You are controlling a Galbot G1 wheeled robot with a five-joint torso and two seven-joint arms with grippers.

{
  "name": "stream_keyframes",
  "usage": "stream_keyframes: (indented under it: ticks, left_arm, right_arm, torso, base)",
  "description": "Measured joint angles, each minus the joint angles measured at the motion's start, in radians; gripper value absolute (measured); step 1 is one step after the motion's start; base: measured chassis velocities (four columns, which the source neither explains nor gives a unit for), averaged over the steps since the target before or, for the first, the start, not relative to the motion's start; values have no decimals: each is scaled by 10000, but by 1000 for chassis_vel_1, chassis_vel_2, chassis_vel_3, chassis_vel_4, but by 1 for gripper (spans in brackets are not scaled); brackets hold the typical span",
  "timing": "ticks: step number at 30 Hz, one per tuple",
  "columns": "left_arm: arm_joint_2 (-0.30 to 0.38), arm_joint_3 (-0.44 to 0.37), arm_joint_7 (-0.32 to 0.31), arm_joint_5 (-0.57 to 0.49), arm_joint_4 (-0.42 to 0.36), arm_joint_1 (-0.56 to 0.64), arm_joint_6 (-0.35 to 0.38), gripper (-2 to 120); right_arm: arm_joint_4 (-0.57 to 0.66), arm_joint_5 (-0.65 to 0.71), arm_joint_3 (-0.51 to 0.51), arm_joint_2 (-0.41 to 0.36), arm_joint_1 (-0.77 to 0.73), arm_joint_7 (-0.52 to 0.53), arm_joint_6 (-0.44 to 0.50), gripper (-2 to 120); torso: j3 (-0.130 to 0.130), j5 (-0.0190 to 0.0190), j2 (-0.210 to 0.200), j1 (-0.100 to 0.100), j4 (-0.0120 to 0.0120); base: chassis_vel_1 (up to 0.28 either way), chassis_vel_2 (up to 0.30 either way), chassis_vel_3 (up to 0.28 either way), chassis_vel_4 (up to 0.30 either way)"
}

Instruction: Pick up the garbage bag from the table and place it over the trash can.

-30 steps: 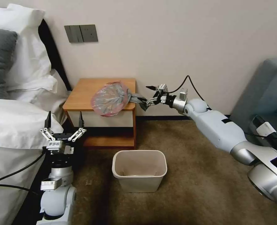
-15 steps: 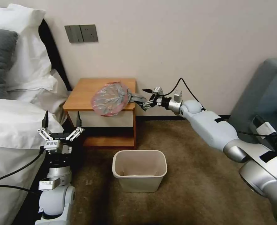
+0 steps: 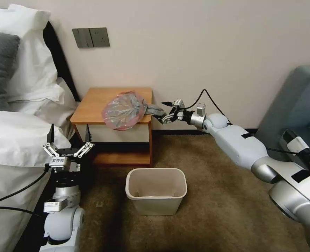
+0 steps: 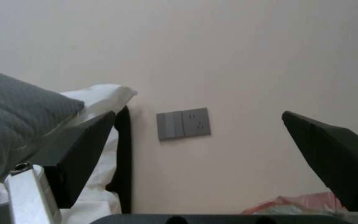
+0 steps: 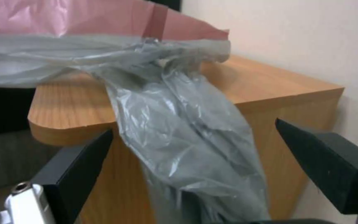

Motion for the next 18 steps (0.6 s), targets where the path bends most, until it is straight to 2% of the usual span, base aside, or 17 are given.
stream_keyframes:
  ticks: [2,4,5,9,14,15,17,18]
  left_arm:
    - [-3,0,0,0,0,0,-3,100]
    - [-17,0,-1,0,9,-3,-18,100]
    - [-17,0,-1,0,9,-3,-18,100]
    - [-21,-17,-1,3,24,4,-49,100]
    - [-21,-19,-1,6,27,6,-57,99]
    - [-27,-19,-2,6,31,7,-59,99]
    - [-31,-18,-2,8,34,6,-62,100]
    - [-32,-18,-3,10,36,6,-66,100]
  right_arm:
    - [-60,-24,-18,41,5,-11,16,100]
    - [-236,-87,-27,122,57,-14,110,92]
    - [-236,-87,-27,122,57,-14,110,92]
    - [-474,-179,-20,188,154,-9,227,73]
    - [-535,-193,-13,188,168,-16,236,61]
    - [-547,-201,-12,196,168,-17,239,54]
    - [-557,-207,-12,207,169,-17,246,50]
    - [-562,-211,-12,226,168,-17,256,43]
  torso:
    - [1,0,0,0,1]
    - [1,0,0,0,0]
    - [1,0,0,0,0]
    - [1,0,0,0,1]
    - [0,0,0,0,0]
    - [1,0,0,0,0]
    - [0,0,0,0,0]
    - [1,0,0,0,0]
  base:
    - [0,0,0,0]
    - [0,0,0,0]
    - [0,0,0,0]
    - [0,0,0,0]
    - [0,0,0,0]
    - [0,0,0,0]
    - [0,0,0,0]
    - [0,0,0,0]
